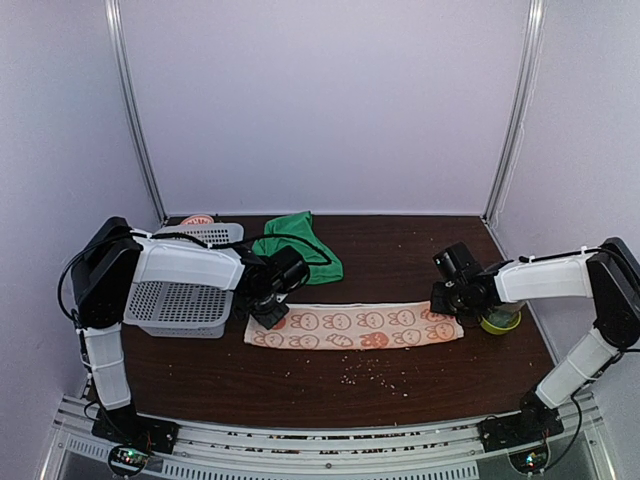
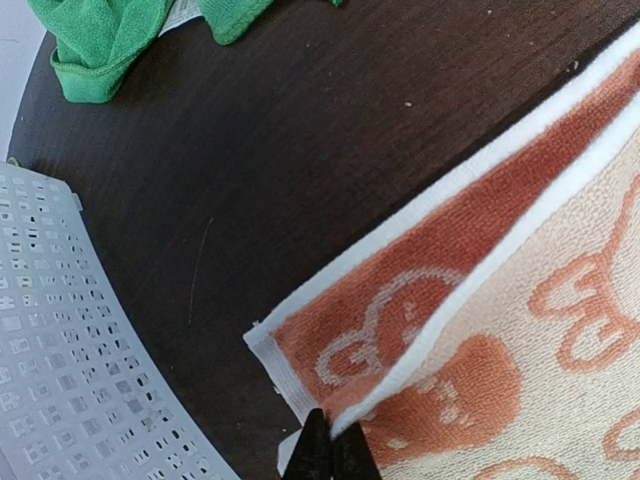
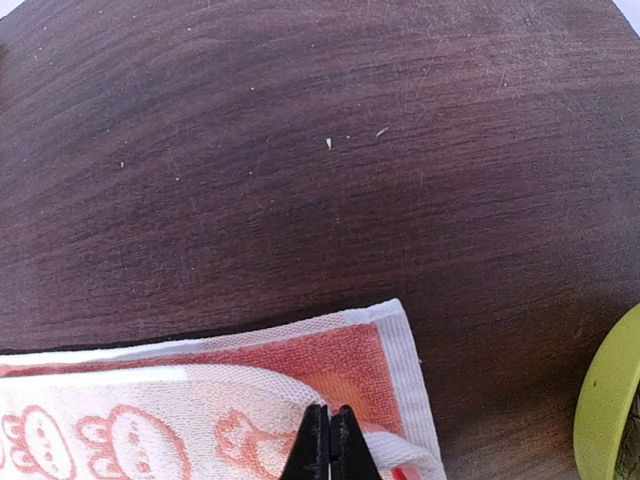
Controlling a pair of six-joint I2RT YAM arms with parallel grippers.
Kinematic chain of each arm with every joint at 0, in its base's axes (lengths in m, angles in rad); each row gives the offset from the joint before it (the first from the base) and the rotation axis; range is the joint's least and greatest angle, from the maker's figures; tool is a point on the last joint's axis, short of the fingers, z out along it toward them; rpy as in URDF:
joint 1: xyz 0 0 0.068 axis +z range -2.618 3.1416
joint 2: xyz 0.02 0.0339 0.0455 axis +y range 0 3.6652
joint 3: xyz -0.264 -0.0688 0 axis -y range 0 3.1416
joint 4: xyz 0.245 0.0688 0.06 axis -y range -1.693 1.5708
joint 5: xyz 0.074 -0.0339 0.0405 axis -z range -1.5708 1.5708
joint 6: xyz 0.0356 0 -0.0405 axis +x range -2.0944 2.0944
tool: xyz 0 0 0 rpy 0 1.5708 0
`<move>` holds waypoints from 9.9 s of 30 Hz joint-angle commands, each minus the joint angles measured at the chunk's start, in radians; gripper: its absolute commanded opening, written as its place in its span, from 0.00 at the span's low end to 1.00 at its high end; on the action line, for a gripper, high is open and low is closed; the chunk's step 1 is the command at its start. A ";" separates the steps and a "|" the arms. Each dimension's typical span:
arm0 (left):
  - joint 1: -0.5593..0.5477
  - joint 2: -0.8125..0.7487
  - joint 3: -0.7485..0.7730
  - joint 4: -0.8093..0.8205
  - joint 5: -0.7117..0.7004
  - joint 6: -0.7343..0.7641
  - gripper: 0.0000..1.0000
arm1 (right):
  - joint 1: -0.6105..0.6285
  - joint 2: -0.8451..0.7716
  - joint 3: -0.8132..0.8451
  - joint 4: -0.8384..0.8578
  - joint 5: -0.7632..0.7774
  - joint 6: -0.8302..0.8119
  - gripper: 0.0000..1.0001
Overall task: Roll the towels
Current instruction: Fold the towel at the center of the board, then smooth out the towel at the center of the board, then pick up the towel from the center of the board.
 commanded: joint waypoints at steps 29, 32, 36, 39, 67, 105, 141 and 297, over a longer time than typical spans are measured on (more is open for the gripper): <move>0.044 0.019 0.054 -0.032 -0.006 0.018 0.00 | -0.041 0.028 0.081 -0.030 0.008 -0.038 0.00; 0.046 0.032 0.056 -0.027 0.000 0.020 0.00 | -0.045 0.041 0.083 -0.033 0.004 -0.040 0.00; 0.045 0.047 0.062 -0.026 0.000 0.021 0.01 | -0.047 0.057 0.101 -0.047 0.003 -0.042 0.03; 0.045 0.049 0.065 -0.026 -0.002 0.024 0.06 | -0.047 0.062 0.110 -0.055 0.002 -0.042 0.12; 0.019 -0.243 0.129 -0.057 0.112 -0.041 0.79 | 0.043 -0.219 0.139 -0.139 -0.136 -0.072 0.70; -0.031 -0.066 -0.196 0.162 0.230 -0.240 0.43 | 0.132 -0.115 -0.116 -0.144 -0.042 0.178 0.52; -0.092 -0.029 -0.058 0.141 0.201 -0.249 0.47 | 0.080 -0.231 -0.168 -0.094 -0.034 0.231 0.53; -0.064 0.006 -0.242 0.197 0.286 -0.390 0.00 | 0.072 -0.220 -0.400 0.177 -0.229 0.652 0.38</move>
